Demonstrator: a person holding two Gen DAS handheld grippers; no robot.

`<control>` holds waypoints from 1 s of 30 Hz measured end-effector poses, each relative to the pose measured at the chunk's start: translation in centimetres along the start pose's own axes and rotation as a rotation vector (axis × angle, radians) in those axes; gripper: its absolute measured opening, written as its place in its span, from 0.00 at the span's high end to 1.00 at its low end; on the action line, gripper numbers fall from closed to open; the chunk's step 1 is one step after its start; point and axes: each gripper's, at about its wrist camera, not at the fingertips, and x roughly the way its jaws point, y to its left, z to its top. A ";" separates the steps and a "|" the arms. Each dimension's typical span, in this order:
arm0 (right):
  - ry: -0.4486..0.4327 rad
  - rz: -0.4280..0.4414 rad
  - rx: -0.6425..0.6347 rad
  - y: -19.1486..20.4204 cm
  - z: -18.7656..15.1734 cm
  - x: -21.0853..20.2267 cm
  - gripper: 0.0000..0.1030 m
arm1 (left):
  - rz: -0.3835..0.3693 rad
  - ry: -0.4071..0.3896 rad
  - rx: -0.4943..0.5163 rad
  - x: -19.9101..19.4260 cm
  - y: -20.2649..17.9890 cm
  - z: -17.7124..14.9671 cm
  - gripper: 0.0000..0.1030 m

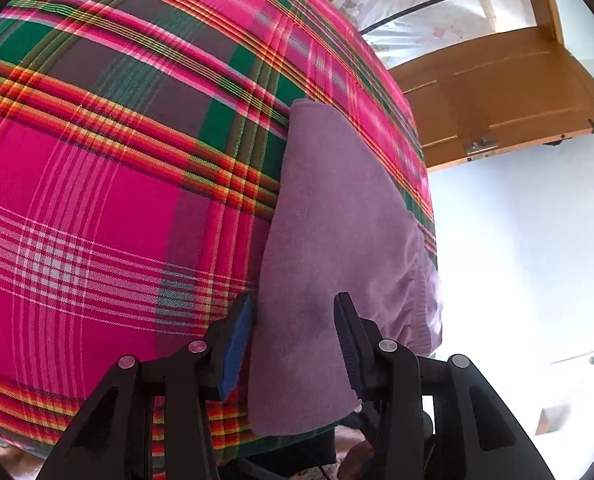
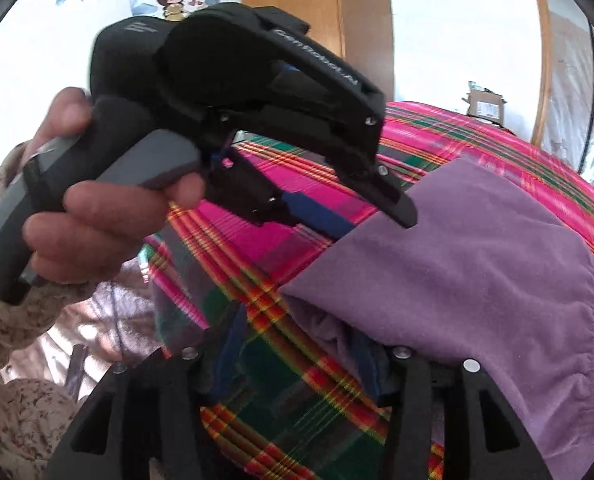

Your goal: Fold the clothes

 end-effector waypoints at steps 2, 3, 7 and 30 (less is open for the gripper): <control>-0.009 0.005 0.012 -0.4 -0.1 -0.6 0.53 | 0.001 0.002 0.002 0.1 -0.2 0.1 0.58; -0.018 0.006 0.021 -0.6 -0.1 -0.9 0.54 | 0.003 0.002 0.002 0.2 -0.3 0.2 0.58; -0.044 0.000 0.045 -0.9 0.1 -0.9 0.54 | 0.006 0.005 0.000 0.5 -0.6 0.4 0.58; -0.073 0.245 0.284 -1.4 1.2 -0.1 0.52 | -0.018 0.010 0.002 -0.1 0.6 0.1 0.58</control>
